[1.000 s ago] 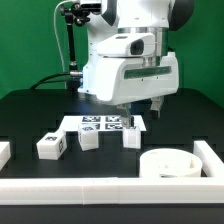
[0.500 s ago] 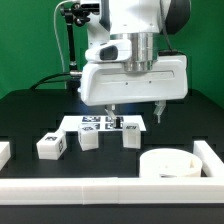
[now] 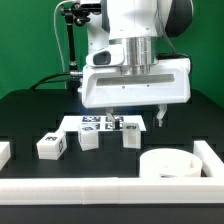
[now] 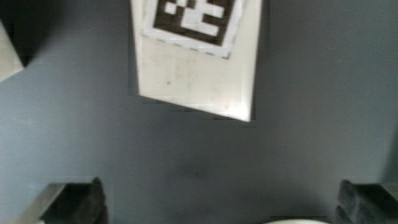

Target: Assemble stool

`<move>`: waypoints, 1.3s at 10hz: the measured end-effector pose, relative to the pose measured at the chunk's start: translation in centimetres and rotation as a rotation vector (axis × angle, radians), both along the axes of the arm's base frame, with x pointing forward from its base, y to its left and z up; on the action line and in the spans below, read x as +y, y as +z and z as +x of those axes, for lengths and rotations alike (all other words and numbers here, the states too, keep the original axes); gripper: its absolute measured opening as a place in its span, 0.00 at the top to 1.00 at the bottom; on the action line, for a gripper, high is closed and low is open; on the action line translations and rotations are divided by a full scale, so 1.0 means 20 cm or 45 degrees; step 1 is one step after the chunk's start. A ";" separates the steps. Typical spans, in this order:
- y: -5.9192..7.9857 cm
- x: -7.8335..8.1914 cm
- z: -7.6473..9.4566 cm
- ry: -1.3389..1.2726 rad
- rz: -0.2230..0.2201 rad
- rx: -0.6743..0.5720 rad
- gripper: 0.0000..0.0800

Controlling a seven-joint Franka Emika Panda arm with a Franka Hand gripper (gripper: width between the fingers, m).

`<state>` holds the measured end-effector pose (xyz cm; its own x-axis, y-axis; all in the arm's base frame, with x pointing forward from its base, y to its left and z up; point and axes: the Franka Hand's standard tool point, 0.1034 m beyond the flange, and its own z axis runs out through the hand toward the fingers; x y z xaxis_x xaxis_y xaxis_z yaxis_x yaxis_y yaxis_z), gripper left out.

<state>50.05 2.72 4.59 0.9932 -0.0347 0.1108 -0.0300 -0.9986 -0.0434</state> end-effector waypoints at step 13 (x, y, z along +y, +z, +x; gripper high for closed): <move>-0.03 0.01 -0.11 0.036 0.104 0.889 0.19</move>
Offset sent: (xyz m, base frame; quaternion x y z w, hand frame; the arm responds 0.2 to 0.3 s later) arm 0.0000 0.0000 0.0000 0.0000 0.0000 0.0000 1.0000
